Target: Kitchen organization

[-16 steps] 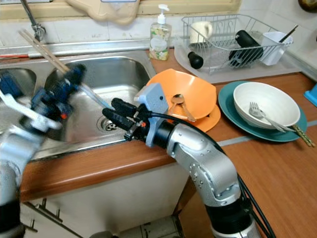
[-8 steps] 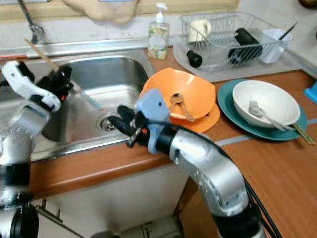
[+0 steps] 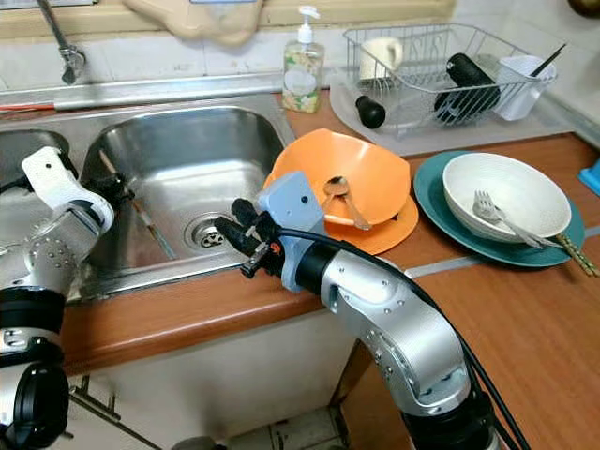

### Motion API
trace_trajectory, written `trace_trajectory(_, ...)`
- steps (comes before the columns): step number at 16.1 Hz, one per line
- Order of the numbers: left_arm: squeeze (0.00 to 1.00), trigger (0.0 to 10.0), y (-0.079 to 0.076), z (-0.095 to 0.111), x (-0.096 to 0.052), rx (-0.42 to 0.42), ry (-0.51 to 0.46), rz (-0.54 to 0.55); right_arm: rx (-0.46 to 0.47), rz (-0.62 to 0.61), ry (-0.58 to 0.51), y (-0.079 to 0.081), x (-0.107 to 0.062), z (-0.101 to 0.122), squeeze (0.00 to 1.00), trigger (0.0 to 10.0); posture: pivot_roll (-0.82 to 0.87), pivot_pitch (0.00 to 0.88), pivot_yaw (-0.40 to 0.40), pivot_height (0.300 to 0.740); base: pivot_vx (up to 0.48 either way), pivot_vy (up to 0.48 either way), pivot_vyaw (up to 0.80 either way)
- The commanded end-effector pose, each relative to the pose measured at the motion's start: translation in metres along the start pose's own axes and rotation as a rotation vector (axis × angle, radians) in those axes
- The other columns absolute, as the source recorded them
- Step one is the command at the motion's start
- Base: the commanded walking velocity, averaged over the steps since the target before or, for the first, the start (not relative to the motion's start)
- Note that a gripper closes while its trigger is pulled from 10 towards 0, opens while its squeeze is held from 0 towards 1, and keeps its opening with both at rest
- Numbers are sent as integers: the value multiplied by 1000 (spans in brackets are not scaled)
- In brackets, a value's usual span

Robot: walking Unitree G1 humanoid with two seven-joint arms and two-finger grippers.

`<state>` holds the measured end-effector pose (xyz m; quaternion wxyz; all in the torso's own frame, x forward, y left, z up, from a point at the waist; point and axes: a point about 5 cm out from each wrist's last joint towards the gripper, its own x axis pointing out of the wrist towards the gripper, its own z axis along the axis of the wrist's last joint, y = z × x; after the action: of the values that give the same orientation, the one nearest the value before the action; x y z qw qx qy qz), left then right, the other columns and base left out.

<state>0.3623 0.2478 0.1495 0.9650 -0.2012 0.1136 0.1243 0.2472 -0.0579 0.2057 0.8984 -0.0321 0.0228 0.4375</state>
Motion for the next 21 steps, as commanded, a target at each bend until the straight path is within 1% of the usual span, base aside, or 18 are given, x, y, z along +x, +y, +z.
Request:
trace_trajectory(1, 1000, 10000, -3, 8, 2, 39, -28, 15, -18, 4, -5, 2, 0, 4, 0, 10000, -50, 0, 39, 740, 0, 0, 0)
trace_trajectory(2, 1000, 10000, -8, 12, 1, 145, -59, -34, -18, -11, -17, 1, 2, 7, 0, 10000, -45, 0, 42, 740, 0, 0, 0)
trace_trajectory(3, 1000, 10000, -10, 14, 0, 186, -72, -62, -19, -18, -23, 1, 2, 8, 0, 10000, -43, 0, 44, 740, 0, 0, 0)
trace_trajectory(4, 1000, 10000, -16, 21, -2, 249, -142, -113, -13, -38, -42, 0, 2, 11, 0, 10000, -40, 0, 49, 740, 0, 0, 0)
trace_trajectory(5, 1000, 10000, -20, 24, -3, 279, -170, -132, -12, -55, -54, -1, 2, 13, 0, 10000, -40, 0, 49, 740, 0, 0, 0)
trace_trajectory(6, 1000, 10000, -29, 28, -7, 365, -222, -192, -13, -102, -97, -5, 2, 20, 0, 10000, -38, 0, 57, 740, 0, 0, 0)
trace_trajectory(7, 1000, 10000, -34, 29, -12, 417, -257, -244, -14, -132, -128, -8, 1, 25, 0, 10000, -42, 0, 59, 740, 0, 0, 0)
trace_trajectory(8, 1000, 10000, -36, 29, -14, 428, -270, -265, -15, -142, -137, -9, 0, 26, 0, 10000, -44, 0, 59, 740, 0, 0, 0)
trace_trajectory(9, 863, 10000, -38, 31, -21, 438, -316, -318, -11, -178, -168, -13, -3, 32, 0, 10000, -50, 0, 61, 740, 0, 0, 0)
trace_trajectory(11, 863, 10000, -37, 29, -32, 472, -362, -372, -1, -231, -201, -20, -10, 36, 0, 10000, -56, 0, 57, 740, 0, 0, 0)
trace_trajectory(12, 863, 10000, -39, 27, -42, 487, -381, -424, 20, -265, -220, -26, -14, 37, 0, 10000, -52, 0, 51, 740, 0, 0, 0)
trace_trajectory(13, 875, 10000, -41, 24, -53, 484, -396, -478, 40, -305, -236, -31, -19, 37, 922, 10000, -45, 0, 45, 740, 0, 0, 0)
trace_trajectory(14, 875, 10000, -42, 22, -61, 482, -401, -520, 51, -330, -248, -34, -23, 37, 1000, 10000, -36, 0, 40, 740, 0, 0, 0)
trace_trajectory(15, 871, 10000, -43, 21, -66, 481, -404, -544, 56, -351, -259, -38, -26, 37, 1000, 10000, -27, 0, 36, 740, 0, 0, 0)
trace_trajectory(16, 753, 10000, -46, 15, -81, 468, -386, -625, 92, -437, -289, -53, -37, 34, 1000, 10000, 8, 0, 25, 740, 0, 0, 0)
trace_trajectory(17, 439, 10000, -47, 12, -87, 456, -376, -658, 108, -464, -291, -59, -41, 32, 1000, 10000, 8, 0, 25, 740, 0, 0, 0)
trace_trajectory(18, 0, 10000, -47, 8, -97, 440, -353, -714, 103, -468, -272, -62, -46, 27, 1000, 10000, 18, 0, 34, 740, 0, 0, 0)
trace_trajectory(21, 0, 10000, -51, -4, -118, 432, -273, -851, 93, -444, -231, -61, -56, 22, 1000, 10000, 12, 0, 46, 740, 0, 0, 0)
